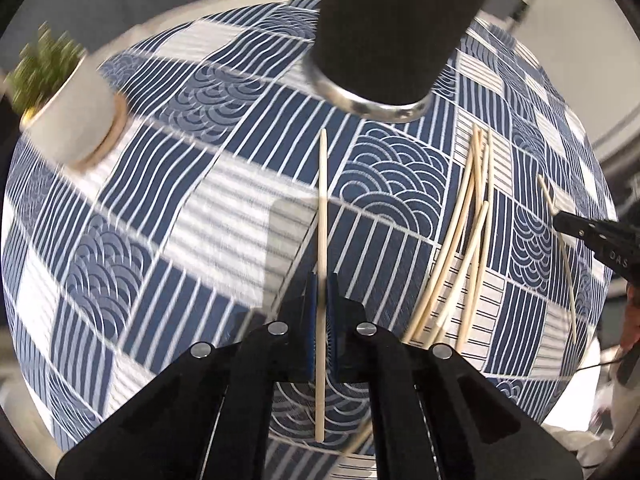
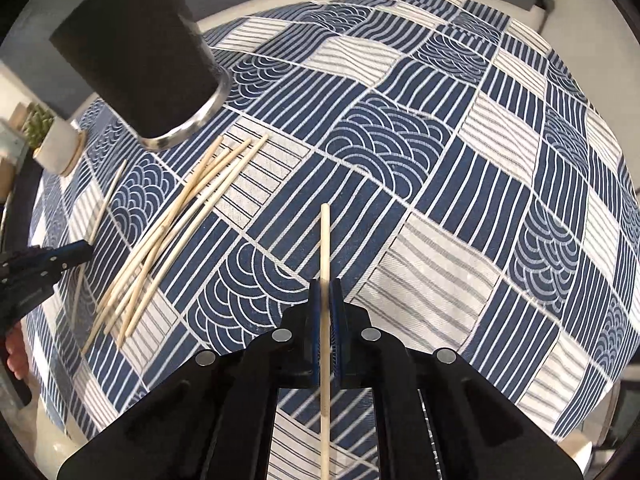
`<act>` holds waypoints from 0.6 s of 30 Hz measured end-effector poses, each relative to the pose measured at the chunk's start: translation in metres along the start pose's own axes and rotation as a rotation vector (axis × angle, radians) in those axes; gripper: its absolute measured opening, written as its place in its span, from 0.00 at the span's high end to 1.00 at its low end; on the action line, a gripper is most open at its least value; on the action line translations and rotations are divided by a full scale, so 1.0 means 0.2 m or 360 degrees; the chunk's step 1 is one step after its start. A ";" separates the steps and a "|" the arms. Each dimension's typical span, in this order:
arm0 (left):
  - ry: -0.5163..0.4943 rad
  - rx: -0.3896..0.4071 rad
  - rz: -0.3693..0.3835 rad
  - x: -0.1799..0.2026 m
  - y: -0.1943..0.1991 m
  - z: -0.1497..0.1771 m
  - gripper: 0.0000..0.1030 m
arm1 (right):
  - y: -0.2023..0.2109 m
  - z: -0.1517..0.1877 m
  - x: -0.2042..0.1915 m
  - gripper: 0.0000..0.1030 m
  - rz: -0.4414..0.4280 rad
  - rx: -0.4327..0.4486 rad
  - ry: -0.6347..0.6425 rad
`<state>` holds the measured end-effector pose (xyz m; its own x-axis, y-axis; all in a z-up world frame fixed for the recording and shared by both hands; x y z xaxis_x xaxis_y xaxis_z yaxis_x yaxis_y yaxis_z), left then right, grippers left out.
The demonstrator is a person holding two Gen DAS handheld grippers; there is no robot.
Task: Organize utensils
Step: 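Lift both held sticks and carry them over the black holder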
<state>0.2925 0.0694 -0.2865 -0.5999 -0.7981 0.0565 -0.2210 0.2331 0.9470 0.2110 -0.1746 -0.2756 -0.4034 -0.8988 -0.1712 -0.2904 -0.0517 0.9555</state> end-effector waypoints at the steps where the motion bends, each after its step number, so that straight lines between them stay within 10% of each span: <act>1: 0.0044 0.0004 -0.0008 0.00 0.01 0.02 0.96 | 0.02 -0.01 0.00 0.95 -0.0017 0.0014 0.0014; 18: 0.0477 0.0296 -0.0259 0.03 0.49 0.16 0.96 | 0.49 -0.33 -0.19 0.95 -0.0394 0.0326 0.0366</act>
<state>0.2429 0.1049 -0.2036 -0.3002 -0.9535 0.0259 -0.4472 0.1647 0.8792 0.2556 -0.1747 -0.1594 -0.1011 -0.9454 -0.3099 -0.5313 -0.2121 0.8202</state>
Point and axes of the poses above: each gripper's, at about its wrist camera, not at the fingertips, and y roughly against the way its jaws point, x to its right, z to its underside, the point moved 10 cm from there along -y, roughly the way its jaws point, and after that the axes turned 12 degrees about -y, right-handed, at the moved point
